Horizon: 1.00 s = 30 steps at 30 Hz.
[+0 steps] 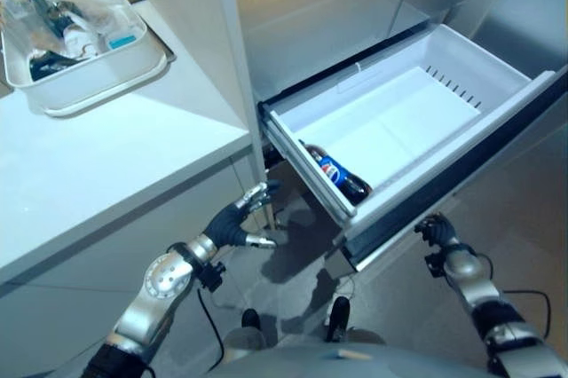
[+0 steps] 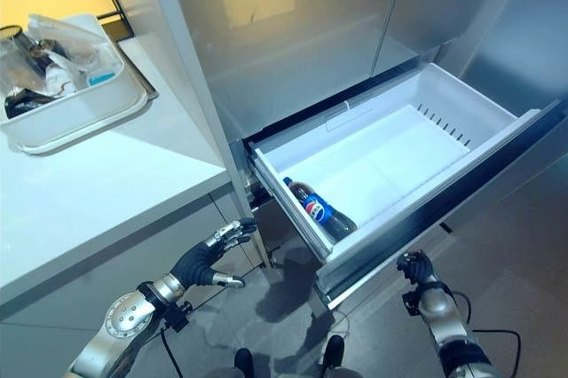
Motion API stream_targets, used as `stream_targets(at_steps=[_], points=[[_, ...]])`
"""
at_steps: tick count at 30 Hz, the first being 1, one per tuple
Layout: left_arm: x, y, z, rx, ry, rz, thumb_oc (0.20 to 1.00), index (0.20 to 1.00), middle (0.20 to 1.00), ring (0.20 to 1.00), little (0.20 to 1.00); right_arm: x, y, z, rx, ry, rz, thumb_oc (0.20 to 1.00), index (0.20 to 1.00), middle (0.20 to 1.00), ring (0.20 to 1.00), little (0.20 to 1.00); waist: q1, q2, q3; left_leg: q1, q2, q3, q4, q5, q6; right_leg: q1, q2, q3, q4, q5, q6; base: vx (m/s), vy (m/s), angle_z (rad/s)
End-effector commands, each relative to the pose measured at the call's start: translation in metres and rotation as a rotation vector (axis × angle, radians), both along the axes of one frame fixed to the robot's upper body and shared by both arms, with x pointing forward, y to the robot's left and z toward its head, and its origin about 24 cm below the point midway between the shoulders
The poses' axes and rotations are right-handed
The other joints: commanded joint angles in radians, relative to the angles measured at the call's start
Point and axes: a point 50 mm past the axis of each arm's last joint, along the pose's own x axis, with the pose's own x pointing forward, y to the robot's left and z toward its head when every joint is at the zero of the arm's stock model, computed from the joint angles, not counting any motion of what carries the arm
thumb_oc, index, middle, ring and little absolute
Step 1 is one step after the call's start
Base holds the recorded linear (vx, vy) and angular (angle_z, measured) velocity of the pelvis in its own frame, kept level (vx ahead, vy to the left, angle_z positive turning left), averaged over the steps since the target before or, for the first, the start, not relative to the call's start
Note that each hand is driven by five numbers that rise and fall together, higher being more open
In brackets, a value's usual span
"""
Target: Take the drinks into the refrigerator
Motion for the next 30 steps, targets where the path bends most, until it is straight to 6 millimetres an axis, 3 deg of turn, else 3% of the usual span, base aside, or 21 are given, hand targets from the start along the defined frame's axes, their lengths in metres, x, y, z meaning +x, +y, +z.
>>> stream_targets(at_steps=[1, 2, 5, 9, 11, 13, 17, 18, 19, 21, 22, 26, 29, 30], points=[[0.009, -0.022, 0.036, -0.071, -0.185, -0.081, 1.0, 1.0, 1.0, 1.0, 1.0, 0.098, 0.081, 0.117, -0.025, -0.439, 0.349, 0.2, 0.2, 0.2, 0.2, 0.2, 0.064, 0.006, 0.044, -0.07, -0.062, -0.064, 0.003, -0.017, 0.05, 0.031, -0.028, -0.063, 0.035, -0.041, 0.081, -0.04, 0.016, 0.14], [0.009, -0.022, 0.036, -0.071, -0.185, -0.081, 1.0, 1.0, 1.0, 1.0, 1.0, 0.099, 0.081, 0.118, -0.025, -0.44, 0.349, 0.2, 0.2, 0.2, 0.2, 0.2, 0.064, 0.006, 0.044, -0.071, -0.062, -0.064, 0.003, -0.017, 0.05, 0.03, -0.029, -0.063, 0.036, -0.041, 0.081, -0.03, 0.024, 0.11], [0.011, -0.026, 0.035, -0.087, -0.185, -0.063, 1.0, 1.0, 1.0, 1.0, 1.0, 0.119, 0.115, 0.165, -0.113, -0.558, 0.478, 0.2, 0.2, 0.2, 0.2, 0.2, 0.089, 0.002, 0.062, -0.098, -0.063, -0.073, 0.003, -0.005, 0.05, 0.011, -0.032, -0.074, 0.035, -0.035, 0.079, -0.02, 0.033, 0.12], [0.013, -0.028, 0.036, -0.087, -0.197, -0.044, 1.0, 1.0, 1.0, 1.0, 1.0, 0.127, 0.147, 0.195, -0.17, -0.637, 0.584, 0.2, 0.2, 0.2, 0.2, 0.2, 0.105, -0.005, 0.074, -0.109, -0.06, -0.075, 0.003, -0.002, 0.05, 0.003, -0.033, -0.077, 0.034, -0.033, 0.077, 0.01, 0.02, 0.11], [0.015, -0.028, 0.036, -0.083, -0.205, -0.041, 1.0, 1.0, 1.0, 1.0, 1.0, 0.128, 0.154, 0.198, -0.184, -0.644, 0.609, 0.2, 0.2, 0.2, 0.2, 0.2, 0.107, -0.005, 0.079, -0.11, -0.06, -0.075, 0.003, -0.002, 0.05, 0.001, -0.033, -0.078, 0.034, -0.033, 0.077, 0.0, 0.0, 0.0], [0.017, -0.026, 0.038, -0.08, -0.219, -0.019, 1.0, 1.0, 1.0, 1.0, 1.0, 0.123, 0.173, 0.207, -0.214, -0.677, 0.704, 0.2, 0.2, 0.2, 0.2, 0.2, 0.108, -0.008, 0.081, -0.109, -0.06, -0.074, 0.003, -0.004, 0.049, 0.001, -0.032, -0.077, 0.033, -0.036, 0.076, 0.02, 0.014, 0.0], [0.02, -0.025, 0.038, -0.091, -0.237, 0.024, 1.0, 1.0, 1.0, 1.0, 1.0, 0.113, 0.179, 0.2, -0.186, -0.691, 0.746, 0.2, 0.2, 0.2, 0.2, 0.2, 0.101, -0.01, 0.081, -0.101, -0.06, -0.074, 0.003, -0.01, 0.049, 0.008, -0.034, -0.079, 0.037, -0.042, 0.074, 0.01, 0.002, 0.03], [0.021, -0.025, 0.038, -0.095, -0.24, 0.036, 1.0, 1.0, 1.0, 1.0, 1.0, 0.111, 0.177, 0.193, -0.176, -0.672, 0.744, 0.347, 0.347, 0.347, 0.347, 0.347, 0.097, -0.012, 0.081, -0.097, -0.06, -0.075, 0.003, -0.012, 0.05, 0.011, -0.034, -0.079, 0.039, -0.044, 0.073, 0.02, 0.003, 0.11], [0.021, -0.025, 0.037, -0.097, -0.241, 0.044, 1.0, 1.0, 1.0, 1.0, 1.0, 0.109, 0.175, 0.185, -0.168, -0.65, 0.74, 1.0, 1.0, 1.0, 1.0, 1.0, 0.094, -0.011, 0.08, -0.092, -0.06, -0.075, 0.003, -0.015, 0.05, 0.015, -0.035, -0.08, 0.041, -0.048, 0.073, 0.02, 0.001, 0.07], [0.023, -0.025, 0.038, -0.097, -0.251, 0.059, 1.0, 1.0, 1.0, 1.0, 1.0, 0.103, 0.168, 0.163, -0.144, -0.595, 0.713, 1.0, 1.0, 1.0, 1.0, 1.0, 0.088, -0.012, 0.076, -0.081, -0.061, -0.075, 0.003, -0.021, 0.051, 0.022, -0.036, -0.08, 0.044, -0.052, 0.073, 0.02, 0.001, 0.05], [0.023, -0.025, 0.038, -0.097, -0.251, 0.059, 1.0, 1.0, 1.0, 1.0, 1.0, 0.103, 0.168, 0.163, -0.144, -0.595, 0.713, 1.0, 1.0, 1.0, 1.0, 1.0, 0.088, -0.012, 0.076, -0.081, -0.061, -0.075, 0.003, -0.021, 0.051, 0.022, -0.036, -0.08, 0.044, -0.052, 0.073, 0.02, 0.007, 0.05], [0.026, -0.021, 0.034, -0.079, -0.255, 0.106, 1.0, 1.0, 1.0, 1.0, 1.0, 0.073, 0.122, 0.067, -0.008, -0.297, 0.476, 1.0, 1.0, 1.0, 1.0, 1.0, 0.058, -0.013, 0.065, -0.048, -0.062, -0.069, 0.003, -0.035, 0.051, 0.043, -0.036, -0.078, 0.053, -0.064, 0.073, 0.04, 0.006, 0.04], [0.029, -0.017, 0.023, -0.087, -0.208, 0.159, 1.0, 1.0, 1.0, 1.0, 1.0, 0.021, 0.095, -0.02, 0.138, 0.006, 0.192, 1.0, 1.0, 1.0, 1.0, 1.0, 0.038, -0.008, 0.057, -0.024, -0.06, -0.064, 0.003, -0.046, 0.049, 0.055, -0.033, -0.073, 0.066, -0.077, 0.073, 0.0, 0.006, 0.0], [0.03, -0.016, 0.019, -0.082, -0.188, 0.17, 1.0, 1.0, 1.0, 1.0, 1.0, 0.011, 0.094, -0.032, 0.166, 0.061, 0.156, 1.0, 1.0, 1.0, 1.0, 1.0, 0.034, -0.009, 0.054, -0.024, -0.061, -0.064, 0.003, -0.043, 0.05, 0.054, -0.034, -0.073, 0.066, -0.075, 0.072, -0.01, 0.001, -0.04]])
